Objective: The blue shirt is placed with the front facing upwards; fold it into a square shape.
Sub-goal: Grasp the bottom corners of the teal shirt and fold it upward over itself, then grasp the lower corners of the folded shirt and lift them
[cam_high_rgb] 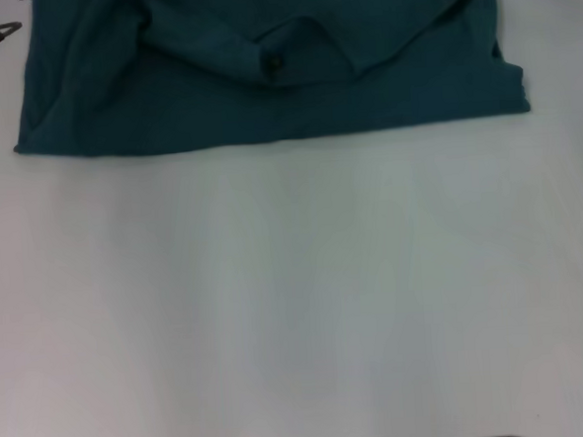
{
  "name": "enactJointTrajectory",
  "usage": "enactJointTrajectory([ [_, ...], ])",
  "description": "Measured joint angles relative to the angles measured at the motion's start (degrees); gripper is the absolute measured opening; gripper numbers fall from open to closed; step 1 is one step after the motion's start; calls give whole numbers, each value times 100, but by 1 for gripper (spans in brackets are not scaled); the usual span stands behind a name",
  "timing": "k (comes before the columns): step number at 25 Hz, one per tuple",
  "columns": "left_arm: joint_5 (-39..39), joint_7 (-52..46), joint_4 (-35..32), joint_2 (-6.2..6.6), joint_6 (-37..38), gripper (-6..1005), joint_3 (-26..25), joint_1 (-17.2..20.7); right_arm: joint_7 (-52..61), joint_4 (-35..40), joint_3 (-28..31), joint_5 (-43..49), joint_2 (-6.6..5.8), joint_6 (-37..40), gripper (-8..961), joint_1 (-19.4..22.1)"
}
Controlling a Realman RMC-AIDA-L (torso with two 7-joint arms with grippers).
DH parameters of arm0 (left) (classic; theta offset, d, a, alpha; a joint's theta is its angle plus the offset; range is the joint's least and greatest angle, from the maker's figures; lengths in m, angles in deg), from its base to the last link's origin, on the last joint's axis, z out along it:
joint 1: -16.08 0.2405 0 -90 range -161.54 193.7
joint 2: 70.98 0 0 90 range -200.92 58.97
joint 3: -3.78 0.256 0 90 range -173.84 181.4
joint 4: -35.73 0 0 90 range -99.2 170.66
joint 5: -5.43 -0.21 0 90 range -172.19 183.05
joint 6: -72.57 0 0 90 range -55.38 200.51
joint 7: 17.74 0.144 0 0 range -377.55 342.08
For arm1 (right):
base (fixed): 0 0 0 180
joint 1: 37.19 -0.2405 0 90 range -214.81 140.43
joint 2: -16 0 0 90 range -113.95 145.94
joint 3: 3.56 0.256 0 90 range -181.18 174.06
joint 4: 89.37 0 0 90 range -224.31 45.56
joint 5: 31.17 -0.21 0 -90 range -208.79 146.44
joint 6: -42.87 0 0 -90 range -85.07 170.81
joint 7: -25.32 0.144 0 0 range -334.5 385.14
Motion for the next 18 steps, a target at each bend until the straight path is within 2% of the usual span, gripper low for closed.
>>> enactJointTrajectory([
  [2,1,140,183,18,392,878,3,85,-172,336,66,-677,35,378,766,368],
  [4,15,340,292,71,788,877,-24,171,-410,575,169,-1578,37,803,799,840],
  [6,49,552,339,126,1132,876,-44,260,-630,583,330,-2397,-17,1216,832,1207],
  [7,59,618,343,156,1223,876,-44,315,-833,429,565,-3143,-69,1689,849,1537],
  [8,58,648,341,183,1280,876,-46,367,-833,429,565,-3143,-69,1689,848,1537],
  [12,29,567,244,298,1314,875,-37,623,-965,84,1078,-3779,-100,2429,843,1990],
  [18,44,611,36,324,1198,876,-185,972,-1282,-473,1620,-3867,-69,3008,841,2332],
])
